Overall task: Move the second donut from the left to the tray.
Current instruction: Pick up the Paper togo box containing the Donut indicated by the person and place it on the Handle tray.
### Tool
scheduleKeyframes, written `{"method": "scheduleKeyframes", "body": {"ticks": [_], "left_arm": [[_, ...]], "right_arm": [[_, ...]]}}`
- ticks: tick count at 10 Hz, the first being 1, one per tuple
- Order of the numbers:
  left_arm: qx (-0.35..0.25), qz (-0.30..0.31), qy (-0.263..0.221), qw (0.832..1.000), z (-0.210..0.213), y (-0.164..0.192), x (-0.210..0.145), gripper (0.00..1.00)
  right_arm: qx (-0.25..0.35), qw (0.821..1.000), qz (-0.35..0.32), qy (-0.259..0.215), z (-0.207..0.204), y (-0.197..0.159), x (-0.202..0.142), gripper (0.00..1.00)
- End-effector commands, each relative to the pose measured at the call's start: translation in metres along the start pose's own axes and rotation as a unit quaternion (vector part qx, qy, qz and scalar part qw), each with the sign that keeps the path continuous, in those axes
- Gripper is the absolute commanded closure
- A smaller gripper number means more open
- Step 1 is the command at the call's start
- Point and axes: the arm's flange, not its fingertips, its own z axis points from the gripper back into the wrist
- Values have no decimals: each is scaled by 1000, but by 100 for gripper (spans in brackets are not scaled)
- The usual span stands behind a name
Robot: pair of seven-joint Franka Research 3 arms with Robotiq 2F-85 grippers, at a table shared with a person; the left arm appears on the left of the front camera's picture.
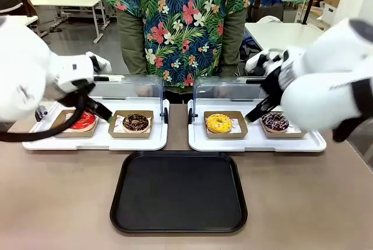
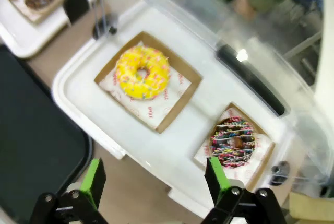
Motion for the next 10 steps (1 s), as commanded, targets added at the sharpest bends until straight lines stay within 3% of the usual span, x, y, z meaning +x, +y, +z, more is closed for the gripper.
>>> {"method": "scheduleKeyframes", "body": {"ticks": [1, 4, 6, 9, 10], "left_arm": [[-83, -30, 14, 996, 40, 56, 9, 0], [-199, -102, -37, 974, 88, 145, -9, 0], [-220, -110, -87, 965, 107, 198, -43, 0], [-243, -140, -174, 944, 127, 243, -111, 0], [-217, -145, -179, 949, 127, 248, -130, 0]], "right_arm": [[48, 998, 1, -43, 60, -52, -13, 0], [107, 986, 6, -126, 132, -144, -77, 0], [130, 975, 24, -176, 149, -190, -132, 0], [136, 958, 5, -251, 161, -219, -208, 0], [127, 956, -9, -263, 163, -222, -226, 0]]}}
